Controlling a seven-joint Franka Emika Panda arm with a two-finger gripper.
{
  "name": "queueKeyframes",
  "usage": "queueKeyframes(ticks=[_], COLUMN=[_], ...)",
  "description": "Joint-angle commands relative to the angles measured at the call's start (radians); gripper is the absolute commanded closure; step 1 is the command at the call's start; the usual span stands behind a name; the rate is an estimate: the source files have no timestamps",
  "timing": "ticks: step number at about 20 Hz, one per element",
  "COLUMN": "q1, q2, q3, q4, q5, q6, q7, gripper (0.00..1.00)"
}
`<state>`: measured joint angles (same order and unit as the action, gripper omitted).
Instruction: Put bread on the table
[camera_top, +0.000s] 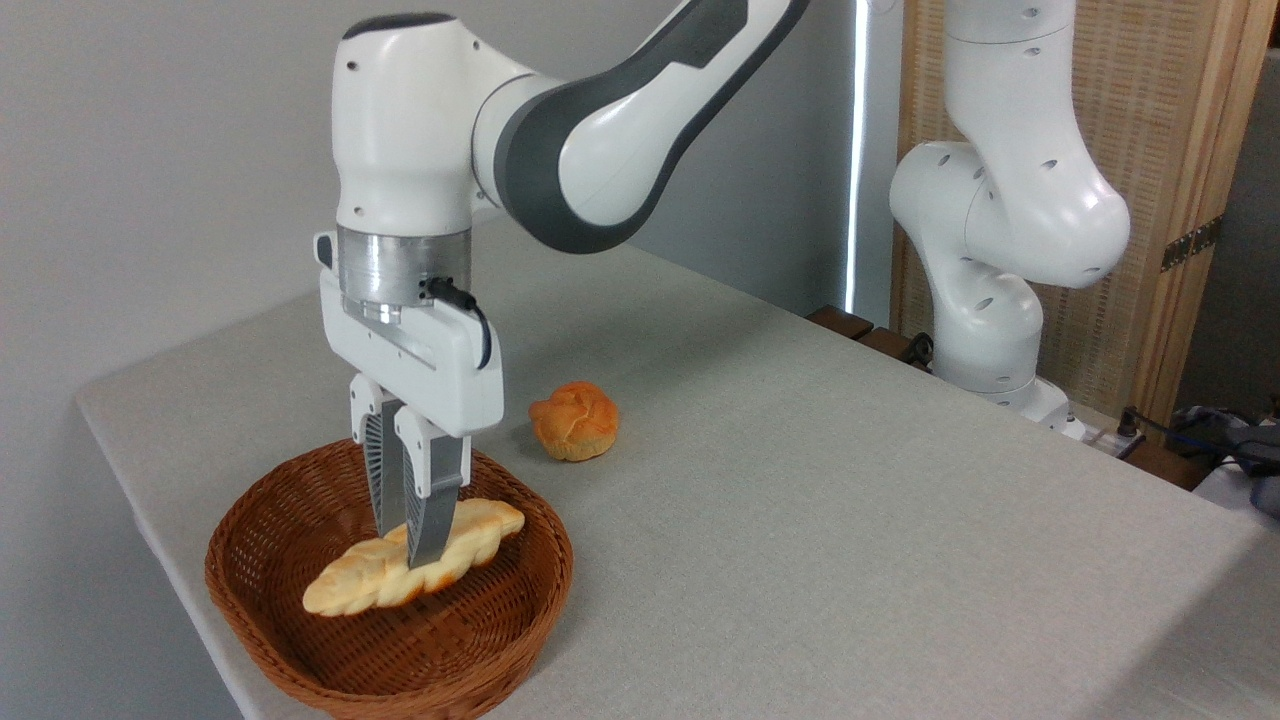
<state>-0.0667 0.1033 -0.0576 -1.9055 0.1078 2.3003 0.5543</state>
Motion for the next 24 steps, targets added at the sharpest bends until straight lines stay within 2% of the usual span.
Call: queueKeyframes(ticks=[1, 4, 11, 14, 20, 24], q1=[0.002, 0.004, 0.004, 0.002, -0.002, -0.004], q2=[-0.051, -0.066, -0.08, -0.094, -0.129, -0.171], q3=[0.028, 0.056, 0.073, 0.076, 0.068, 0.065], q4=[0.0, 0.002, 0.023, 0.02, 0.011, -0.035], q5=[-0.059, -0.088, -0.097, -0.097, -0.105, -0.112], q6=[-0.051, -0.055, -0.062, -0.111, -0.278, -0.331], q7=[0.006, 0.007, 0.007, 0.01, 0.012, 0.021], gripper=[0.55, 0.54, 0.52, 0.5, 0.5, 0.5])
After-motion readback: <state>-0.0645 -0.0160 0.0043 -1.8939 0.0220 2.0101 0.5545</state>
